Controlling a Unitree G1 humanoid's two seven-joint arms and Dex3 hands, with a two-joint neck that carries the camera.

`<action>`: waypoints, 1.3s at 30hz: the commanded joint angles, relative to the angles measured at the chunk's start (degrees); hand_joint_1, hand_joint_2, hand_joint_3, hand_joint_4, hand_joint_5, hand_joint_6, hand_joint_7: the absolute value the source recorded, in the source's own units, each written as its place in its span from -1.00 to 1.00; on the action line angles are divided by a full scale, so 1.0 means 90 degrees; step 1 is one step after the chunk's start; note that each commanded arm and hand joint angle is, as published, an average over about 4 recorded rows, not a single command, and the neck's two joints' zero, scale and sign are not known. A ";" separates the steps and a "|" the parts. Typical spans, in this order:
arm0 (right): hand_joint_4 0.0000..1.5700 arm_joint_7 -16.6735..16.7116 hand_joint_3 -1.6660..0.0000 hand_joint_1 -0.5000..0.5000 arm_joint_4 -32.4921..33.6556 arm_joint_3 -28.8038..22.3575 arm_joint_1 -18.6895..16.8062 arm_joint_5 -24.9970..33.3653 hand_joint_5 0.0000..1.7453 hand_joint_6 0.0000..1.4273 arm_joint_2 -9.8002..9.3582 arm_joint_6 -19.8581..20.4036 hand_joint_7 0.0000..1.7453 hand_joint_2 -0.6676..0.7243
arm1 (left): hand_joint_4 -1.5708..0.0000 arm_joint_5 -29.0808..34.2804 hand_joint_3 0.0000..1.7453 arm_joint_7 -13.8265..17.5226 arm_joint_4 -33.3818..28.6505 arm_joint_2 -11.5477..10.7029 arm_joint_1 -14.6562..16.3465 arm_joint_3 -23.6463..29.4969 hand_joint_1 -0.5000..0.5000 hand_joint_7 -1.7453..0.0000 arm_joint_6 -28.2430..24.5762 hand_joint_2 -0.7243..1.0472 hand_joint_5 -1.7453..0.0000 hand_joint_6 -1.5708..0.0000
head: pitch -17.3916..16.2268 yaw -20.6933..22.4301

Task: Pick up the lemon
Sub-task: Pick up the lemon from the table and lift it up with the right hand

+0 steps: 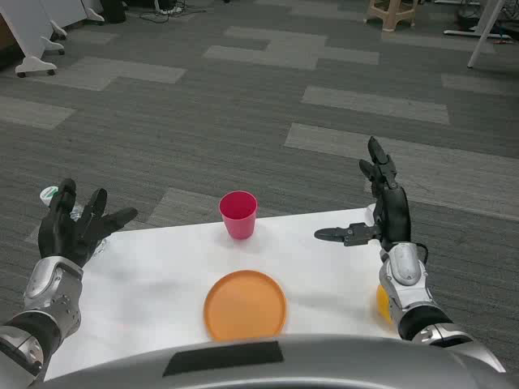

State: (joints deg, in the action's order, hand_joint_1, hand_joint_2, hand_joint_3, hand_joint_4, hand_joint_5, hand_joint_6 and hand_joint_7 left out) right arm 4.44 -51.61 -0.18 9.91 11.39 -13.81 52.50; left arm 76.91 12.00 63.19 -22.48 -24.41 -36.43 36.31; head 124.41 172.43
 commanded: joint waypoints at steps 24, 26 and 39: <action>-1.00 -0.0403 0.67 -0.17 -0.0067 0.0059 0.0175 0.0258 -0.44 -1.00 -0.0291 -0.0150 -1.00 0.27 | 1.00 -0.0047 -0.90 0.0015 0.0010 -0.0090 -0.0007 -0.0020 1.00 1.00 0.0013 1.00 1.00 1.00 | -0.0145 -0.2989; -1.00 -0.0403 0.71 -0.17 -0.0062 0.0015 0.0131 0.0268 -0.44 -1.00 -0.0291 -0.0150 -1.00 0.27 | 1.00 -0.0050 -0.90 0.0015 0.0010 -0.0090 -0.0024 -0.0034 1.00 1.00 0.0001 1.00 1.00 1.00 | -0.0110 -0.3361; -1.00 -0.0493 0.86 0.04 0.0168 -0.0522 -0.0523 0.0351 -0.39 -1.00 -0.0348 -0.0137 -1.00 0.59 | 1.00 -0.0040 -0.90 0.0012 0.0015 -0.0100 -0.0239 -0.0227 1.00 1.00 -0.0072 1.00 1.00 1.00 | -0.0122 -0.4216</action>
State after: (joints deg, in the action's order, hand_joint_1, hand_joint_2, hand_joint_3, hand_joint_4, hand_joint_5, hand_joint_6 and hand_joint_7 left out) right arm 0.00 -50.95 -3.08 6.64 13.79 -16.16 51.36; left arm 76.85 12.02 63.18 -22.73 -24.90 -38.14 36.13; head 123.32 134.71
